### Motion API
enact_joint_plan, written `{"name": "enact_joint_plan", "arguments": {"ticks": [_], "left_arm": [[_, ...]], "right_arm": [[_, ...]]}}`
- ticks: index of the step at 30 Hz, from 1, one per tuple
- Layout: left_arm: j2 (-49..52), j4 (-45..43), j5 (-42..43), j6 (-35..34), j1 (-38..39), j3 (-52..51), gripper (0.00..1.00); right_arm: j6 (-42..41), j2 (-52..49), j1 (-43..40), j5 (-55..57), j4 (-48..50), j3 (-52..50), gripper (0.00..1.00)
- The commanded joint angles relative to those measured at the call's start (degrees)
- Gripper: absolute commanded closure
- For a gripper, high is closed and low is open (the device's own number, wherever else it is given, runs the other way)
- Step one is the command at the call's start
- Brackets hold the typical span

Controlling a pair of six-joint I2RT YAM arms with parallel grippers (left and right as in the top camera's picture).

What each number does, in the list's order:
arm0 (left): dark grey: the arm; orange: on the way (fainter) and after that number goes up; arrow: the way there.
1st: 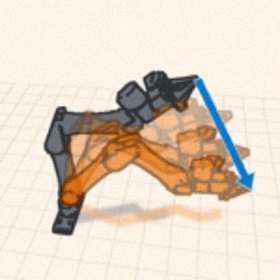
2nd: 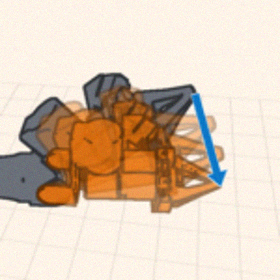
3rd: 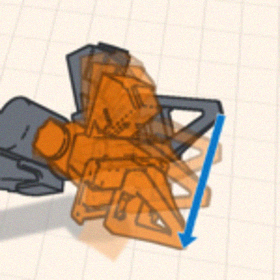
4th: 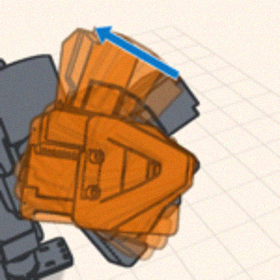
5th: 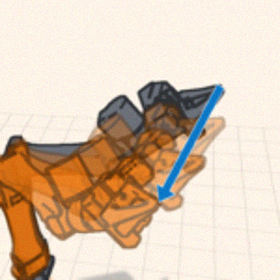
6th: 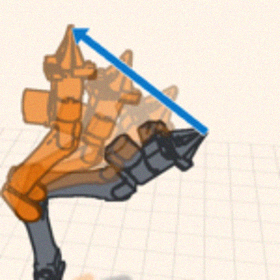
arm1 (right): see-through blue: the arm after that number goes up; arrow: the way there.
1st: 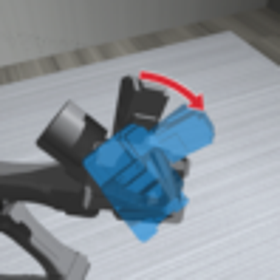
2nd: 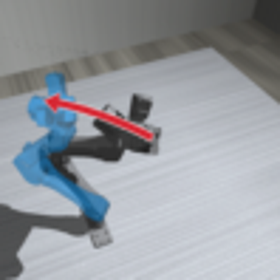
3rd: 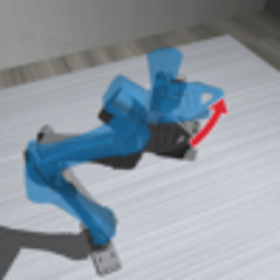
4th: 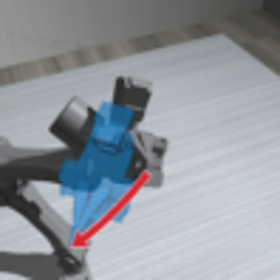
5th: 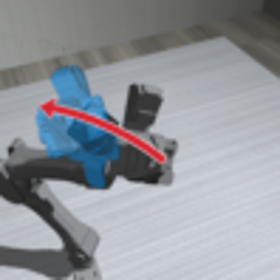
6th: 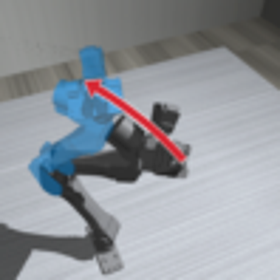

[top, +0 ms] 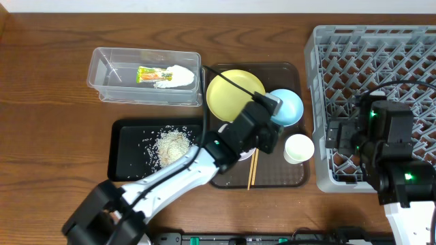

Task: Sort waste into correct bins and load items into the dishwasher rack

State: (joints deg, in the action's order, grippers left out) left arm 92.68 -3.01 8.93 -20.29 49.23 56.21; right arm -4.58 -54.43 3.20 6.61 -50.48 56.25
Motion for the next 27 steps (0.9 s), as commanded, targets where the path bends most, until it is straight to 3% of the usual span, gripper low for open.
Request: {"name": "enact_joint_plan", "arguments": {"ticks": [1, 10, 12, 15, 23, 27], "left_arm": [[3.9, -0.8, 0.9, -1.3, 1.7, 0.7, 0.56], [10.8, -1.4, 0.9, -1.2, 4.6, 0.7, 0.58], [10.9, -1.1, 0.9, -1.2, 4.6, 0.7, 0.66], [10.8, -1.0, 0.9, -1.2, 4.5, 0.7, 0.94], [4.0, 1.4, 1.4, -1.6, 1.0, 0.7, 0.94], [-1.9, 3.2, 7.1, -7.5, -5.2, 0.7, 0.94]], "right_arm": [[-1.6, 0.6, 0.5, 2.4, 0.0, 1.2, 0.01], [-1.6, 0.4, 0.5, 2.4, -1.3, 1.2, 0.01], [-1.6, 0.4, 0.5, 2.4, -1.5, 1.2, 0.01], [-1.6, 0.4, 0.5, 2.4, -1.8, 1.2, 0.01], [-1.6, -0.8, 0.5, 1.9, -1.6, 1.2, 0.01], [-0.5, -3.8, 0.5, -4.1, -1.6, 1.2, 0.01]]}}
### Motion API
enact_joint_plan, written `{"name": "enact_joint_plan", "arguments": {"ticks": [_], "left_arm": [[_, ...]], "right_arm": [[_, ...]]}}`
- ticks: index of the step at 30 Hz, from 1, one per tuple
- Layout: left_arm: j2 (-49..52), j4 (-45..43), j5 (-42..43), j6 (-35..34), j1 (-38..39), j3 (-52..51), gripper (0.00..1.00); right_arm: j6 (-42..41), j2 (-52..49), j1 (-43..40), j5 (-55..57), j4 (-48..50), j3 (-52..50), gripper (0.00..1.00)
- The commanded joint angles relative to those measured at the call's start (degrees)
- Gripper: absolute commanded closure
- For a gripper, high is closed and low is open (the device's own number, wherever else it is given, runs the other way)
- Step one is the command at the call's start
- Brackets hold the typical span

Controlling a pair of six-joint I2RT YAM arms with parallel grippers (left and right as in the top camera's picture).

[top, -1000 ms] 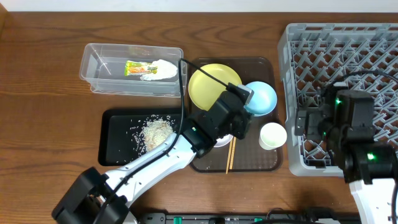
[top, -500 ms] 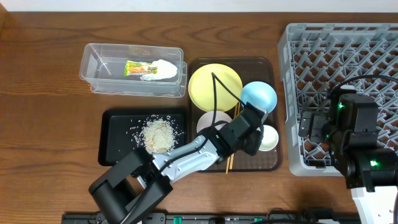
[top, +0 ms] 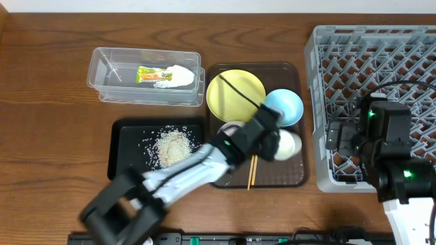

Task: Sort waste into correct bins and load items into the dishwasher rack

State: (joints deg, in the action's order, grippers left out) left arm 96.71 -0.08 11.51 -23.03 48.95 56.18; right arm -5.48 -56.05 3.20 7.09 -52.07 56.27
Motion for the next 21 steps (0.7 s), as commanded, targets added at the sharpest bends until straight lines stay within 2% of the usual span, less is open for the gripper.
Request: {"name": "enact_joint_plan", "arguments": {"ticks": [1, 5, 9, 12, 21], "left_arm": [[-6.7, 0.3, 7.3, -6.6, -6.9, 0.7, 0.94], [-6.8, -0.4, 22.9, -17.9, -17.1, 0.7, 0.94], [-4.4, -6.8, 45.6, -22.4, -24.9, 0.7, 0.94], [-2.6, -11.7, 56.8, -25.2, -27.3, 0.7, 0.94], [-2.3, -12.9, 65.7, -25.6, -26.6, 0.7, 0.94]], "right_arm": [[1.1, -3.2, 0.5, -7.3, 0.2, 1.1, 0.01], [6.4, -7.6, 0.5, -22.7, 1.8, 1.1, 0.01], [17.0, -12.9, 0.5, -46.5, 4.3, 1.1, 0.01], [22.1, -17.0, 0.8, -59.8, 6.7, 1.1, 0.01], [23.3, -24.6, 2.5, -79.0, 22.3, 1.1, 0.01]]}}
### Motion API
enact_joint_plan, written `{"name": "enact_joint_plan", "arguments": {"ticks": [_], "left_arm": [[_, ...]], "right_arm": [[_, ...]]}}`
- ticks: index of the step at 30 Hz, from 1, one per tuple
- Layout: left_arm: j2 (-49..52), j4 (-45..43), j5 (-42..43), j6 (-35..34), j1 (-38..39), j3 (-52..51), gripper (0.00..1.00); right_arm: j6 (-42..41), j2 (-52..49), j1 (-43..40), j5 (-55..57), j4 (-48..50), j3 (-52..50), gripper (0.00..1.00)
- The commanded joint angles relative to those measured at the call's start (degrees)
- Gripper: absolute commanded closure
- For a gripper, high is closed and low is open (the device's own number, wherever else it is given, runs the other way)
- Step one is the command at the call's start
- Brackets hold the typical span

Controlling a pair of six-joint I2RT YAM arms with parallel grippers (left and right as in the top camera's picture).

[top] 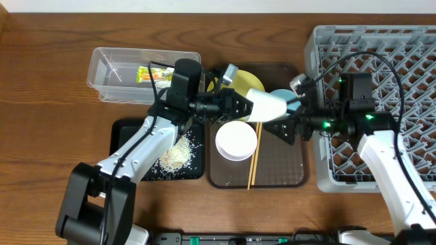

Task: Sort waste into correct bins and load items into the dishwasher rack

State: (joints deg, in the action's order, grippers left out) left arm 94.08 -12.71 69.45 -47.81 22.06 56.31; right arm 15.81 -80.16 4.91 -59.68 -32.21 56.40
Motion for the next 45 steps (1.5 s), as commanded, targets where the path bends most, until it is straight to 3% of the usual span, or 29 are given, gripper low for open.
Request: {"name": "enact_joint_plan", "arguments": {"ticks": [1, 4, 9, 11, 16, 21, 30, 31, 34, 37, 39, 41, 45], "left_arm": [[0.3, -0.3, 8.4, -0.8, 0.3, 0.5, 0.94], [0.3, -0.3, 9.0, -0.8, 0.3, 0.5, 0.94], [0.3, -0.3, 8.9, -0.8, 0.2, 0.5, 0.94], [0.3, -0.3, 8.7, -0.8, 0.2, 0.5, 0.94], [0.3, -1.3, 7.7, -1.0, 0.2, 0.5, 0.94], [0.3, -3.0, 7.5, -2.1, 0.2, 0.5, 0.94], [0.3, -3.1, 7.5, -2.0, 0.2, 0.5, 0.94], [0.3, -3.1, 7.5, -2.0, 0.2, 0.5, 0.93], [0.3, -3.0, 5.8, 4.6, 0.2, 0.4, 0.75], [0.3, 1.6, -2.3, 14.9, -0.2, -0.2, 0.71], [0.3, 9.7, -15.8, 20.0, -0.9, -0.2, 0.63], [0.3, 15.3, -26.6, 22.2, -1.7, -0.2, 0.62], [-2.1, 20.5, -34.8, 27.3, -3.8, -0.1, 0.57]], "right_arm": [[2.1, -0.6, 0.8, -13.9, 4.0, 1.0, 0.01], [2.0, -0.6, 0.8, -17.9, 8.1, 1.0, 0.02], [2.0, -0.6, 0.8, -19.5, 8.3, 1.0, 0.18], [2.0, -0.6, 0.8, -19.5, 7.7, 1.0, 0.2], [2.0, -0.6, 0.8, -18.2, 6.4, 1.0, 0.19], [2.0, -0.6, 0.8, -18.1, 5.8, 1.0, 0.1], [2.0, -0.6, 0.7, -15.9, 5.8, 1.0, 0.3], [2.0, -0.6, 0.7, -14.4, 5.8, 1.0, 0.3], [2.0, -0.6, 0.7, -8.3, 5.6, 1.0, 0.29], [-0.4, -0.6, 0.6, 0.5, 5.6, 1.0, 0.34], [-2.5, -0.4, 0.4, 7.0, 5.0, 1.0, 0.35], [-3.1, 0.0, 0.0, 12.4, 3.5, 1.0, 0.36], [-5.4, 2.1, -2.1, 23.0, -2.2, 1.8, 0.4]]}}
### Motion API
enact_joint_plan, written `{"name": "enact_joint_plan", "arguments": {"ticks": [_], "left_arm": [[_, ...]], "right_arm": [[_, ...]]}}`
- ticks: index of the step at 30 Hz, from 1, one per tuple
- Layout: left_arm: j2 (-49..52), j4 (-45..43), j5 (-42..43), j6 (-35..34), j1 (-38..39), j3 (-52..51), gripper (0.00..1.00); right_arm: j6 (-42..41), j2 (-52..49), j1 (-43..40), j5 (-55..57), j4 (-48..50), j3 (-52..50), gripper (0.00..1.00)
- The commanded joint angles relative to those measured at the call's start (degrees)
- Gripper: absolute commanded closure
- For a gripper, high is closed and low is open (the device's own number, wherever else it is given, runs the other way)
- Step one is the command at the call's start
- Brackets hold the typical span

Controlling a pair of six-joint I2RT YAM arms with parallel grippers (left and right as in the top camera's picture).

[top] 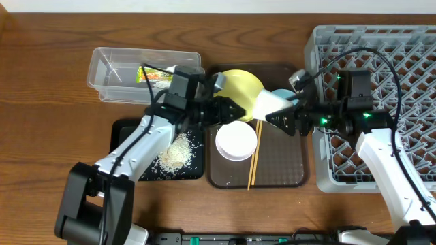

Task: Sort waste into correct bins and load items into the dishwasher rack
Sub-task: 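Place the white cup into the dish rack with the right gripper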

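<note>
A white paper cup point(266, 105) hangs on its side over the brown tray point(279, 163), and my right gripper point(281, 117) is shut on its right end. My left gripper point(233, 109) stands open just left of the cup, apart from it. On the tray lie a yellow plate point(236, 84), a blue bowl point(286, 95) partly hidden by the cup, a white bowl point(236, 141) and chopsticks point(253, 162). The grey dishwasher rack point(381, 68) stands at the right.
A clear bin point(116, 82) holding a wrapper point(153, 75) sits at the back left. Below it a black tray point(129, 153) holds a heap of rice point(174, 150). My left arm crosses over the black tray.
My left gripper has let go of the cup and drawn back a little to the left. The right gripper now holds the cup at about the same spot.
At first the cup stood upright at the tray's right with my left gripper beside the white bowl and the right arm over the rack. Then the left gripper was at the cup. Then it held the cup up as the right gripper reached in, and now the right holds it.
</note>
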State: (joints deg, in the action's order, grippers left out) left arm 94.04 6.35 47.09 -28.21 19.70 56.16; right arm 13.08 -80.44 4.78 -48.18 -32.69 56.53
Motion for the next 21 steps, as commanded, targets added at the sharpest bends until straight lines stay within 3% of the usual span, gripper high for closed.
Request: {"name": "enact_joint_plan", "arguments": {"ticks": [1, 6, 12, 21], "left_arm": [[-3.3, 3.0, -14.5, 8.4, -2.0, 0.0, 0.57], [-11.8, 11.8, -22.5, 10.6, -4.4, 0.0, 0.56], [-21.5, 20.7, -31.3, 10.6, -5.6, 0.0, 0.56], [-24.3, 22.1, -34.9, 10.6, -5.6, 0.0, 0.55]], "right_arm": [[-3.8, 3.2, -2.9, 14.2, -3.8, 2.4, 0.41], [-10.4, 6.6, -8.4, 29.9, -16.5, 8.9, 0.5], [-16.8, 7.0, -13.9, 50.2, -30.1, 18.3, 0.53], [-19.9, 2.7, -23.6, 56.3, -37.2, 18.7, 0.56]]}}
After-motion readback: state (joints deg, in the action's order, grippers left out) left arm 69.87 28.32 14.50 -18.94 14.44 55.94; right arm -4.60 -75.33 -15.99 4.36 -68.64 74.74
